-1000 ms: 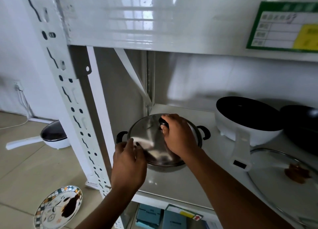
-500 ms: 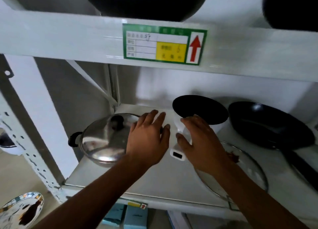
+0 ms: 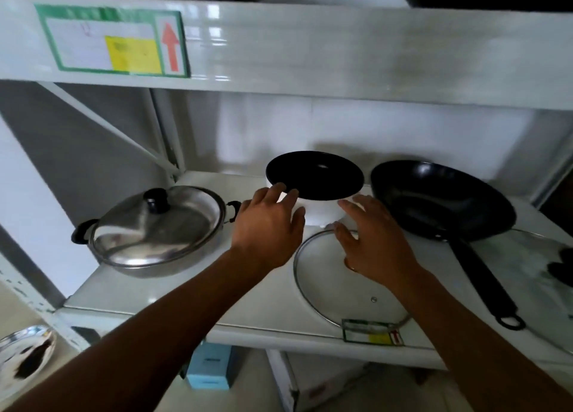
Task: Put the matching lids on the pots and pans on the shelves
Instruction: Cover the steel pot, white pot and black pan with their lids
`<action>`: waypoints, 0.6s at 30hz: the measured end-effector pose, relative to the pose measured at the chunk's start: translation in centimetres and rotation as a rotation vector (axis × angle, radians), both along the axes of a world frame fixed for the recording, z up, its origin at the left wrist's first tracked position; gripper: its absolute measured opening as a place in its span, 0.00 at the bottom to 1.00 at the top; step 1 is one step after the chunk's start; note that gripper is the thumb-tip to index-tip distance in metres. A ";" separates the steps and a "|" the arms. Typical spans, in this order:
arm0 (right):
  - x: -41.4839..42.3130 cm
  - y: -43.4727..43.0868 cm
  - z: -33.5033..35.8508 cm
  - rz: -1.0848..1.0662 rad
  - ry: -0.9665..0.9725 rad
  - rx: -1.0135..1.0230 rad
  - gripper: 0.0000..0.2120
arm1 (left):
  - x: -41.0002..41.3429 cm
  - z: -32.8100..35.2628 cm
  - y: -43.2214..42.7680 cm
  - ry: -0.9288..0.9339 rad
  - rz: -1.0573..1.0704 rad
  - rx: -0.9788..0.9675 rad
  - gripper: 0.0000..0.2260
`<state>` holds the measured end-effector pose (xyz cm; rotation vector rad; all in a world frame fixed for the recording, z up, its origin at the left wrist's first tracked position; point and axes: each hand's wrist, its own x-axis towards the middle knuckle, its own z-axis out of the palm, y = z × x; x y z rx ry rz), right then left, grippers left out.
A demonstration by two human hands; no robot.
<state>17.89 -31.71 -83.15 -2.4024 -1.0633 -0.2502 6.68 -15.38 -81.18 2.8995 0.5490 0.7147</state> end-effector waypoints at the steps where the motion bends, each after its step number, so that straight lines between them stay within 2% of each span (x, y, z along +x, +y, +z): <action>1: 0.3 -0.3 -0.2 -0.002 0.018 -0.014 0.24 | 0.2 -0.3 0.2 0.027 0.024 -0.009 0.20; 7: 2.0 -2.0 -2.7 -0.015 0.115 -0.122 0.21 | 1.1 -1.9 -0.2 0.121 0.091 -0.021 0.20; 11: 2.0 -2.8 -3.9 0.001 0.155 -0.224 0.11 | 1.7 -2.5 -0.3 0.212 0.121 -0.038 0.18; 14: 2.3 -3.1 -4.4 0.032 0.162 -0.221 0.17 | 2.2 -3.0 0.0 0.219 0.129 -0.063 0.15; 18: 2.2 -3.1 -4.3 0.048 0.161 -0.189 0.12 | 2.3 -3.4 0.8 0.226 0.135 -0.063 0.14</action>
